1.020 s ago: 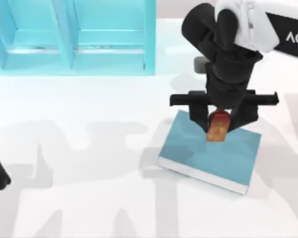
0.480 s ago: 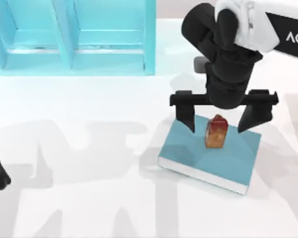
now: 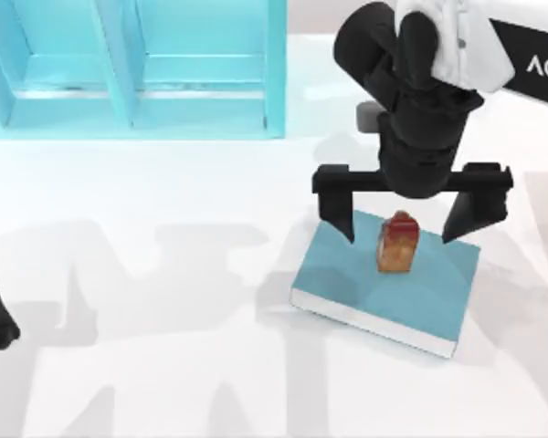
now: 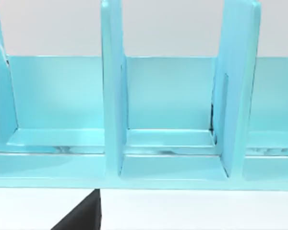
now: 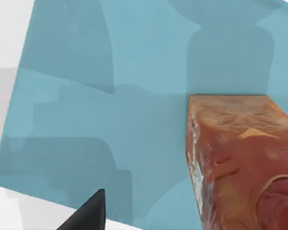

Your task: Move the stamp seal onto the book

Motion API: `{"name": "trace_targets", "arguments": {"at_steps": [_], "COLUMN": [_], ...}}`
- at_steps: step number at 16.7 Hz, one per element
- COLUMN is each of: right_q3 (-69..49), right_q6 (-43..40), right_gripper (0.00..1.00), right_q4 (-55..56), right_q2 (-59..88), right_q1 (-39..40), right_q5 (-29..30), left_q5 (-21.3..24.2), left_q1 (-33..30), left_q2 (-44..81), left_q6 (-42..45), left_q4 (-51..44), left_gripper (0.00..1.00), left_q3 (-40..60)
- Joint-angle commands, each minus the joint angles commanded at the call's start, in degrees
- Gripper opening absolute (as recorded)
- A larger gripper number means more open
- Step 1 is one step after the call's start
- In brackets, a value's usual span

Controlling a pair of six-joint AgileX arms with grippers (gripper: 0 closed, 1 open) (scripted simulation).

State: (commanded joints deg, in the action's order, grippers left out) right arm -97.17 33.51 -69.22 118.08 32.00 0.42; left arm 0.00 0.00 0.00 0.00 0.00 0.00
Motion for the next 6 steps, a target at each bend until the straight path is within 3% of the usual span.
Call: {"name": "trace_targets", "arguments": {"at_steps": [6], "right_q3": [-5.1], "right_q6": [-0.1], "right_gripper": [1.0], "right_q4": [-5.6], "right_q2": [-0.6], "right_q1": [0.0], "right_q5": [0.1], "left_q5": [0.0], "left_q1": [0.0], "left_q2": [0.0], "left_q6": [0.0], "left_q4": [0.0], "left_gripper": [1.0], "left_q3": [0.0]}}
